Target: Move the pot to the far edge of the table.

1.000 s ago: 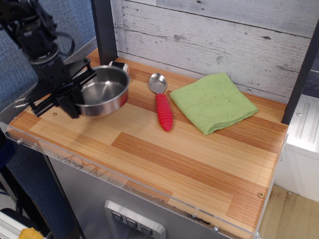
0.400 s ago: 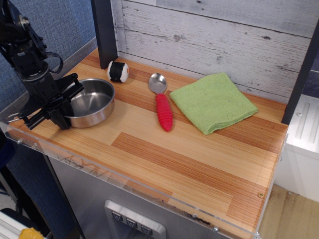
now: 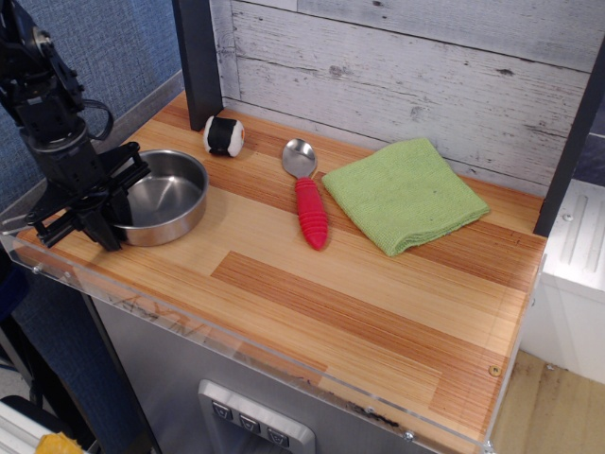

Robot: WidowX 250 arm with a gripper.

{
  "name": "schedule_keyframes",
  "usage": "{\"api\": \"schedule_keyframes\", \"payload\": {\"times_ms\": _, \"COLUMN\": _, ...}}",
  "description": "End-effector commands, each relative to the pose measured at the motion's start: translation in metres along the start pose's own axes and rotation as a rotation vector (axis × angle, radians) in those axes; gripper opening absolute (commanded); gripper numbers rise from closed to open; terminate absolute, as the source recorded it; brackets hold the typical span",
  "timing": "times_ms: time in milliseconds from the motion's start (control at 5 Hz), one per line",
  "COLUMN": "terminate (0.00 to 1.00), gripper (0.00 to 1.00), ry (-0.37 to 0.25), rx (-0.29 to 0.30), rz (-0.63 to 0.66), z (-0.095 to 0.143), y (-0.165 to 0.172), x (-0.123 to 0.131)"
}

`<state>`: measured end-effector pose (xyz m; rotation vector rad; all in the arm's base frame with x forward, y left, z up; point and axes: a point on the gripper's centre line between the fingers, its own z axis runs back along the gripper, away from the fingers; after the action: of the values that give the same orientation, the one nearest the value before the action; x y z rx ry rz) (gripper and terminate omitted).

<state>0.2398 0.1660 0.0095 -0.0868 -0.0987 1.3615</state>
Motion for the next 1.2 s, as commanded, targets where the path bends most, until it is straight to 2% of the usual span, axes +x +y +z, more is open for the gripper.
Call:
{"api": "schedule_keyframes", "payload": {"times_ms": 0, "terminate": 0.00, "gripper": 1.00, "ry": -0.038, "rx": -0.006, "rz": -0.014, "z": 0.013, "y": 0.003, "x": -0.004}}
{"api": "schedule_keyframes", "payload": {"times_ms": 200, "terminate": 0.00, "gripper": 1.00, "ry": -0.039, "rx": -0.014, "rz": -0.021, "z": 0.017, "y": 0.000, "x": -0.007}}
{"api": "schedule_keyframes", "payload": {"times_ms": 400, "terminate": 0.00, "gripper": 1.00, "ry": -0.053, "rx": -0.068, "rz": -0.046, "z": 0.031, "y": -0.007, "x": -0.010}}
{"api": "schedule_keyframes", "payload": {"times_ms": 600, "terminate": 0.00, "gripper": 1.00, "ry": -0.050, "rx": -0.125, "rz": -0.073, "z": 0.057, "y": -0.015, "x": -0.014}}
{"api": "schedule_keyframes", "payload": {"times_ms": 1000, "terminate": 0.00, "gripper": 1.00, "ry": -0.061, "rx": -0.199, "rz": -0.086, "z": 0.103, "y": -0.022, "x": -0.022}}
